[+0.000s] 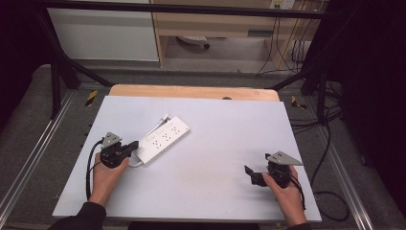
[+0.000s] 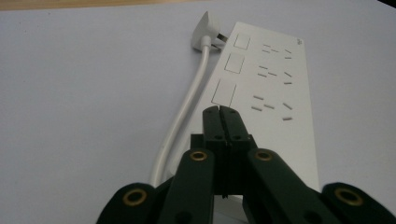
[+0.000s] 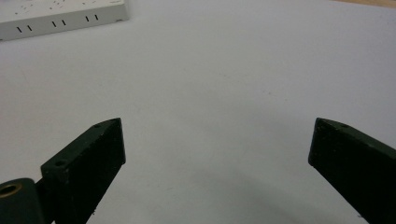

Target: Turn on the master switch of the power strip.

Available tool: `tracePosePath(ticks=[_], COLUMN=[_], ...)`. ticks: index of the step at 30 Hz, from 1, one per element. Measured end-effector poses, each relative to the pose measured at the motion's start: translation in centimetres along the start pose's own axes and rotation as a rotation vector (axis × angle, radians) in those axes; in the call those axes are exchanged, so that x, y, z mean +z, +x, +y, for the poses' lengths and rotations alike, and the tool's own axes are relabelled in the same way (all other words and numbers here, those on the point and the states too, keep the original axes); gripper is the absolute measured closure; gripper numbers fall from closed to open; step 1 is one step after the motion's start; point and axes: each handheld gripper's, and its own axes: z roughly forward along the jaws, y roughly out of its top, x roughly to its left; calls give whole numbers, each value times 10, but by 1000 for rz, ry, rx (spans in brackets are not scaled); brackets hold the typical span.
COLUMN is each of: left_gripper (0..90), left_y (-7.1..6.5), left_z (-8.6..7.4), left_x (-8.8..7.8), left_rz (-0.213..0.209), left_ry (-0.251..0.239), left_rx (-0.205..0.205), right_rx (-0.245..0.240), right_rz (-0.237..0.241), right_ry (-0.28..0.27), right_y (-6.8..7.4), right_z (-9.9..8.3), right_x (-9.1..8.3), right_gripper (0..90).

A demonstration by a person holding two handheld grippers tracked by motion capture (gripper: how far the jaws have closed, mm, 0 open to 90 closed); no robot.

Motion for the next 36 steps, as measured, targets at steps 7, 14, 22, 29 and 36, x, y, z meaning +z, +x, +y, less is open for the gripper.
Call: tracePosePath(ticks=[7,14,22,29,36], left_gripper=[900,861,787,744,637], left_y=[-1,-1,-2,-3,-5], left_z=[0,0,1,1,3], left_x=[-1,-2,-2,-2,-3], left_rz=[-2,3,3,0,-19], left_ry=[0,-12,-23,-36,-62], left_rx=[2,-4,-6,-6,-17], right_rx=[3,1,1,3,4], right_rz=[-2,-1,-1,-1,-2], right_ry=[-4,-2,-1,-1,0], right_y=[0,0,0,0,0], right_z=[0,0,0,0,0], right_x=[0,0,0,0,0], right_gripper=[44,43,43,43,43])
